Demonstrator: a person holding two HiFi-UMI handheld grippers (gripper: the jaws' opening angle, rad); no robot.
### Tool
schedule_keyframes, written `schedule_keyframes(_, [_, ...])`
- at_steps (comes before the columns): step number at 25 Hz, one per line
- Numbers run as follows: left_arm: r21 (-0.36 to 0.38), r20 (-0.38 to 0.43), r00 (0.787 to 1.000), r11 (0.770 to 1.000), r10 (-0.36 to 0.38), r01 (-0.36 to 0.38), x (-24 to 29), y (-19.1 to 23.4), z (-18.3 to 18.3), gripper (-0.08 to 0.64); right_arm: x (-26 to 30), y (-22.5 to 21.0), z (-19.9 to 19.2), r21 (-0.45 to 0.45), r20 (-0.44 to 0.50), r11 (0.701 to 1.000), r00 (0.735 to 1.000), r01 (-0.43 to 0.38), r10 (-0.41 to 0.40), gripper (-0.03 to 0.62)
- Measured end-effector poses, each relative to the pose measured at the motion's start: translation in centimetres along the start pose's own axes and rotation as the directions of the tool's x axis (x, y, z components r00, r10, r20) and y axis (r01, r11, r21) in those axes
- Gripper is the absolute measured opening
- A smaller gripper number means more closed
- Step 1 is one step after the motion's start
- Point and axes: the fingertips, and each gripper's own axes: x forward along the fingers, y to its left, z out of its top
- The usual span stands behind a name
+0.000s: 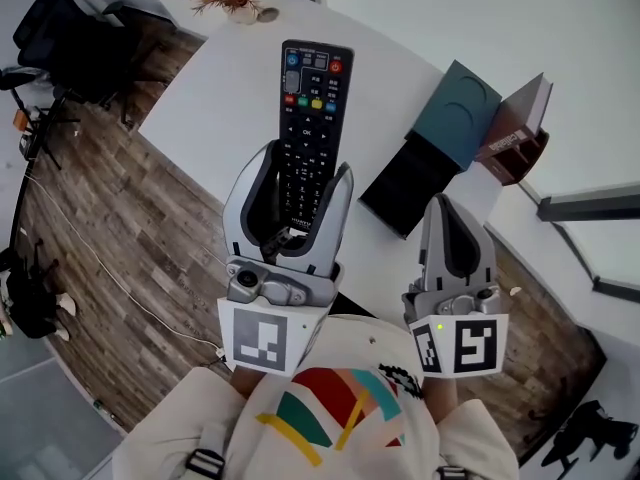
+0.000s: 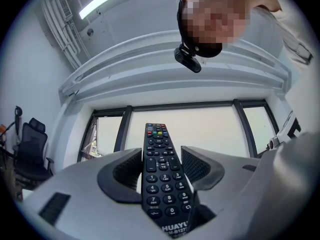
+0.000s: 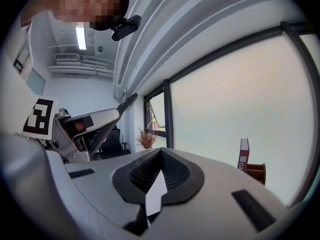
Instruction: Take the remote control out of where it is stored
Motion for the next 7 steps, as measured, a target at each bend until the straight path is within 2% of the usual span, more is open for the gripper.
schedule_keyframes(7, [-0.024,0.017,1.000,1.000,-0.002,0.003,-0.8,-0.9,1.2,0.255,-1.9,-0.1,0.4,-0.010,0.009,1.000,1.000,0.019,-0.019,-0.006])
